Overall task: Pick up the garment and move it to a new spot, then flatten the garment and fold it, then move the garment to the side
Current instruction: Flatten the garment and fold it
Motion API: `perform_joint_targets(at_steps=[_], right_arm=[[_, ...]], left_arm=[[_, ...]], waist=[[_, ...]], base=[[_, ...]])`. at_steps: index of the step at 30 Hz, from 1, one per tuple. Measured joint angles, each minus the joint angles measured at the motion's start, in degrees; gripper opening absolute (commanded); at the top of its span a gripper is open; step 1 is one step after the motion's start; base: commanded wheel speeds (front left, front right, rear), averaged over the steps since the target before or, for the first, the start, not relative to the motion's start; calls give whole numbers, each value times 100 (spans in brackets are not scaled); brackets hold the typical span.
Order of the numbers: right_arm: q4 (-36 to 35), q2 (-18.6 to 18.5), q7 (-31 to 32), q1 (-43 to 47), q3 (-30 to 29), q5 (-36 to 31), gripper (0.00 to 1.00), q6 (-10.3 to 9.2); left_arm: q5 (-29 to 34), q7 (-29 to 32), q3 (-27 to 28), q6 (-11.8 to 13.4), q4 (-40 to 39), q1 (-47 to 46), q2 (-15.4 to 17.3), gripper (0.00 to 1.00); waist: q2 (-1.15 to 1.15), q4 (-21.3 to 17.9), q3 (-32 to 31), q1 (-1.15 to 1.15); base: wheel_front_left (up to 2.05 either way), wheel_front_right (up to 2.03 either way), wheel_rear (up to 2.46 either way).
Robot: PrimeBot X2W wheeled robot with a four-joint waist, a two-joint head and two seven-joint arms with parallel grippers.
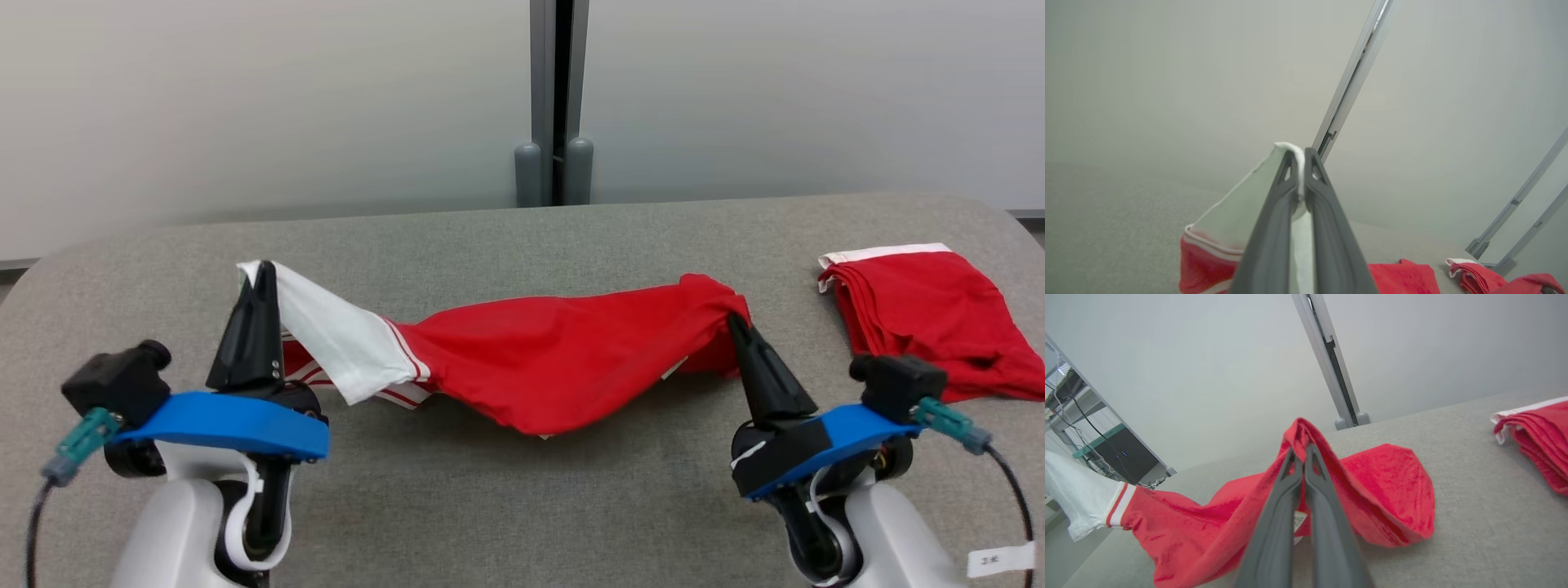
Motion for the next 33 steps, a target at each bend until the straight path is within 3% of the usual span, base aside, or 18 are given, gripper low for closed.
perform_joint_targets(at_steps=[5,11,19,26,33], right_arm=[[-1641,-138,621,297,-238,545,0,-1],[-3655,-216,1311,377,-955,969,0,-1],[-5424,-80,2236,116,-1852,1292,0,-1],[-5779,-27,2898,-113,-2151,1165,0,-1],[-4795,-11,3073,-943,-2023,666,0,-1]], left_arm=[[-613,525,278,-37,-1293,-89,63,0],[-1184,1124,637,131,-2953,-642,223,0],[-1461,2037,762,442,-4228,-1773,643,0],[-1436,2597,563,575,-4323,-2489,866,0],[-1069,2733,319,505,-3297,-3020,1042,0]], waist=[[0,-46,-186,0],[0,-150,-298,0],[0,-256,-203,0],[0,-308,116,0],[0,-396,771,2]], base=[[0,0,0],[0,0,0],[0,0,0],[0,0,0],[0,0,0]])
